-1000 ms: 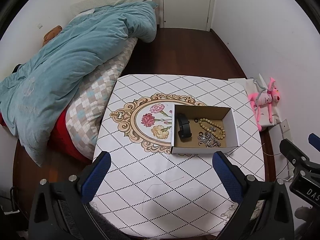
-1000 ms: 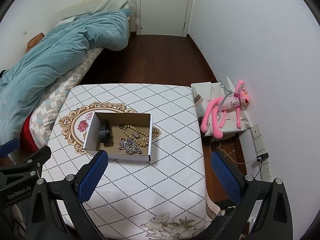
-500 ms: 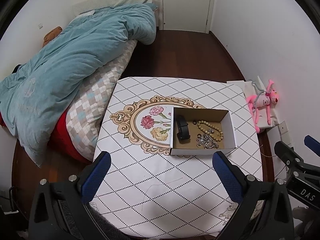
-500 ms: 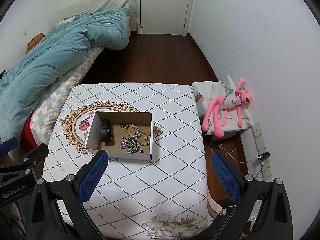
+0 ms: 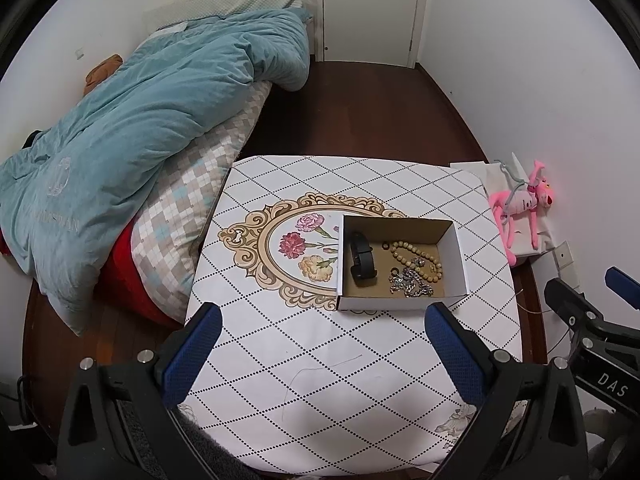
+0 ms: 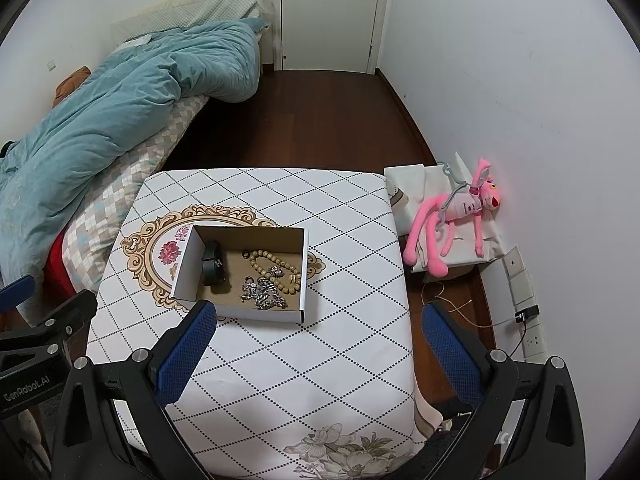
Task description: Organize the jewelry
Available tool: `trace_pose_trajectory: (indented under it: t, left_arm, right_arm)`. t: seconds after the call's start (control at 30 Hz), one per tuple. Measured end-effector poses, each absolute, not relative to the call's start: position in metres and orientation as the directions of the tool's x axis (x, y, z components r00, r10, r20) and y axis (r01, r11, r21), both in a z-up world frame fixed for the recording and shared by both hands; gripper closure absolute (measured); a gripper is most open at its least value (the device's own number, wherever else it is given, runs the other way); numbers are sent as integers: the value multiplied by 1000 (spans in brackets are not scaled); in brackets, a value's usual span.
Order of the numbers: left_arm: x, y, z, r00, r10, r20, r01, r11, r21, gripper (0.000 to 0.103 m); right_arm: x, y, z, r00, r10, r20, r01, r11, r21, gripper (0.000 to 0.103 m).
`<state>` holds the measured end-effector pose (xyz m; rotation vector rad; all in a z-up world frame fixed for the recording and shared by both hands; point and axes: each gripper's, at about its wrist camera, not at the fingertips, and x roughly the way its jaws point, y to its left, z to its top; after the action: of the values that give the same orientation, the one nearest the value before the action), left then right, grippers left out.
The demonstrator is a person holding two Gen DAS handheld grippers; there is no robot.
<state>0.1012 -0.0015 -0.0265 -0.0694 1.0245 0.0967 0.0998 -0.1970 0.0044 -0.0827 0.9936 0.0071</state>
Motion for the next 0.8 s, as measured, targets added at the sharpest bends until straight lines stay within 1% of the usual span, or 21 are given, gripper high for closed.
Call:
trace_pose_trajectory:
  t: [0.8]
  left_arm:
    - [99,-6,-24,518,44,-854,-102,995,-11,0]
  right_arm:
    - [98,-204,5,540,-32,-841,-43,997,-66,0]
